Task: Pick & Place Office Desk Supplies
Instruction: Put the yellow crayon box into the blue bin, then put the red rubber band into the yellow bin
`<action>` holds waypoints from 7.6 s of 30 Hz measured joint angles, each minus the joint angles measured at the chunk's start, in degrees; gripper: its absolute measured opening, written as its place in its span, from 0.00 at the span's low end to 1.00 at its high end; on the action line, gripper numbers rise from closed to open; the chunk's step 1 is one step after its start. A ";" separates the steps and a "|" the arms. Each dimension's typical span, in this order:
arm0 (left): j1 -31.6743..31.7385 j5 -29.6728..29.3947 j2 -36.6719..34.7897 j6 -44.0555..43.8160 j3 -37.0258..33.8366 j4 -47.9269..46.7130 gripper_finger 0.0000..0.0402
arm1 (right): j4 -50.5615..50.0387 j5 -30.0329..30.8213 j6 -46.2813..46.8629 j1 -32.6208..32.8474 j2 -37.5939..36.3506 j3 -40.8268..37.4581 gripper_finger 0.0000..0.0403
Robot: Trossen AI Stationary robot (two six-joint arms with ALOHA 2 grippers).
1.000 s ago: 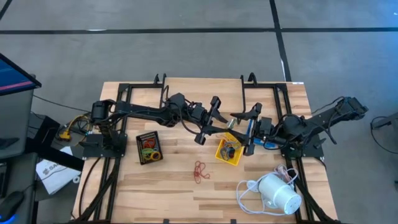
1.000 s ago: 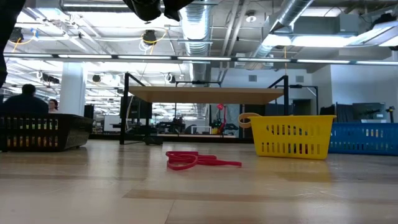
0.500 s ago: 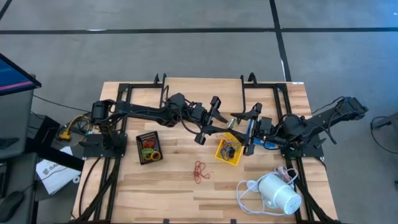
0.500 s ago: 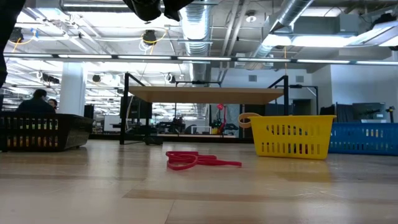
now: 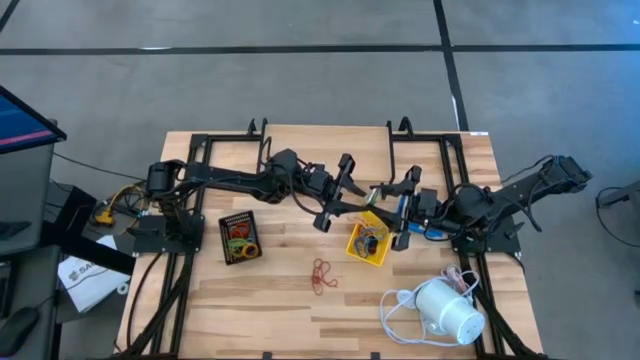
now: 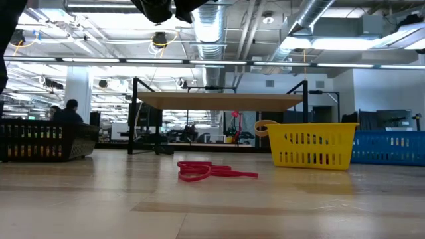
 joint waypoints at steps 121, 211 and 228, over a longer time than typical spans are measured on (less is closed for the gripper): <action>-14.86 -19.17 -1.69 -7.00 -20.31 -49.85 0.55 | -56.30 -14.74 41.45 -3.21 12.11 9.49 0.71; -14.14 -13.06 -17.27 4.42 -14.03 -27.48 0.00 | -36.92 -3.12 25.71 5.16 10.34 9.44 0.71; -13.92 -13.19 -13.65 4.06 -13.99 -20.02 0.00 | -30.81 -10.85 22.58 2.98 12.42 9.31 0.71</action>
